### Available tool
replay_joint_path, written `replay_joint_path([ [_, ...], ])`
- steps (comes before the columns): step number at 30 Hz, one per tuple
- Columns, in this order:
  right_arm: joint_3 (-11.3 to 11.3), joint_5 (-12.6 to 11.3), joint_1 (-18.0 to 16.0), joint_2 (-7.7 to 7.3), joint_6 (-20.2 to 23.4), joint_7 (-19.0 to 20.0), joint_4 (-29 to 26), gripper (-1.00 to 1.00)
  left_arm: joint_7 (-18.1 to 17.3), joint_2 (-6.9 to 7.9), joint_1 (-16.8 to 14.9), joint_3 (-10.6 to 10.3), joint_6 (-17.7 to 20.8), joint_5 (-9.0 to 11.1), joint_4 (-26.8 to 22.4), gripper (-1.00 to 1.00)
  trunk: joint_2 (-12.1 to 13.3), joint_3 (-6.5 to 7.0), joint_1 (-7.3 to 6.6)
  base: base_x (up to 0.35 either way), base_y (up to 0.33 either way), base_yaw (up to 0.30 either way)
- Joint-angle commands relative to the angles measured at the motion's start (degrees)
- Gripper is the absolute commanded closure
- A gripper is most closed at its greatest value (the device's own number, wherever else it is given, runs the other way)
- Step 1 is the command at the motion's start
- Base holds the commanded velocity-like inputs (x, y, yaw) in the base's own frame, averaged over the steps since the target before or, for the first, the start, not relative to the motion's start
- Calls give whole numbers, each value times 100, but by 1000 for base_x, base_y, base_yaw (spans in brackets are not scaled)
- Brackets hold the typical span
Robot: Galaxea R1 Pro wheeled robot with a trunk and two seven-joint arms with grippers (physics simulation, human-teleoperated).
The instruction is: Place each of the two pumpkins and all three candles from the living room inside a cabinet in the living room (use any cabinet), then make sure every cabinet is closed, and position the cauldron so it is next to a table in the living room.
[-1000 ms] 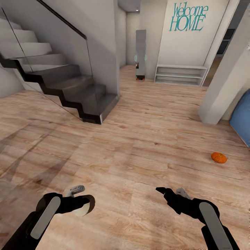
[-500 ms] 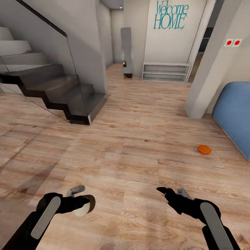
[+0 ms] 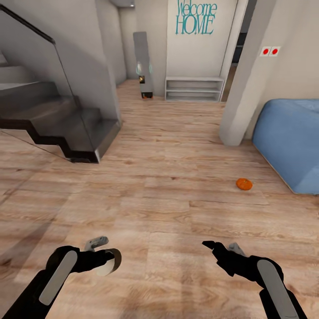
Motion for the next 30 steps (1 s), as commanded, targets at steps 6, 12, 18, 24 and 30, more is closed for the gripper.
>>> replay_joint_path([
  [6,-3,-60,-5,-2,13,-59,13,-100,59,6,-4,-11,5,74,-7,100,-2,-30,0,60,0,-226],
  [12,-3,-60,-5,-2,13,-59,19,-100,59,10,-3,-11,5,74,-7,100,-2,-56,0,105,0,-226],
  [18,-3,-60,-5,3,9,-59,30,-100,59,2,-3,-11,5,71,-7,100,-2,-82,0,111,0,-226],
  [24,-103,-60,-5,5,9,-57,59,-100,60,4,2,-11,5,72,-7,100,-2,-108,0,116,0,-226],
  [30,-337,-61,-5,-3,13,-50,67,-100,59,0,-2,-11,5,69,-7,100,-2,-133,0,105,0,-226],
])
